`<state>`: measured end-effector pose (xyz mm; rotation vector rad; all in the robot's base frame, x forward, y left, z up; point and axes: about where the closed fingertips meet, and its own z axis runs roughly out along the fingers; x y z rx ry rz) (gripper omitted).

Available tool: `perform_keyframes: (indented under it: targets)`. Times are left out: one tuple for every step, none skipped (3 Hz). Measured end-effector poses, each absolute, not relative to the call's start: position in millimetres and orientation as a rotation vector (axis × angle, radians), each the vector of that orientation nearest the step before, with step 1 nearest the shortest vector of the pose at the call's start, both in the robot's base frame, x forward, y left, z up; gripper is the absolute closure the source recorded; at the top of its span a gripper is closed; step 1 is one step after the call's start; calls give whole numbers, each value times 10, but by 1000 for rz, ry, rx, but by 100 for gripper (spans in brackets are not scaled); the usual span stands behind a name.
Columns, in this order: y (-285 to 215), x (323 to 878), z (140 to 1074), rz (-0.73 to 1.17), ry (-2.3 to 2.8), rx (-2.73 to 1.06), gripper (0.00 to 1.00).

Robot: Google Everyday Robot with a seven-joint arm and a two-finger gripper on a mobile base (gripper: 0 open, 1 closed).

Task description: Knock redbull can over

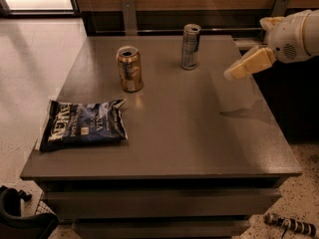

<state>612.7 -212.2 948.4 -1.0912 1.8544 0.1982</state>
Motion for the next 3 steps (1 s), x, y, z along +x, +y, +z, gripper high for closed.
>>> perform_keyframes:
  targets:
    - [-1912, 6414, 9271, 334, 1727, -941, 0]
    - [-1770, 6592, 9210, 375, 1628, -857, 0]
    - [-1771, 6591, 9209, 375, 1629, -857, 0]
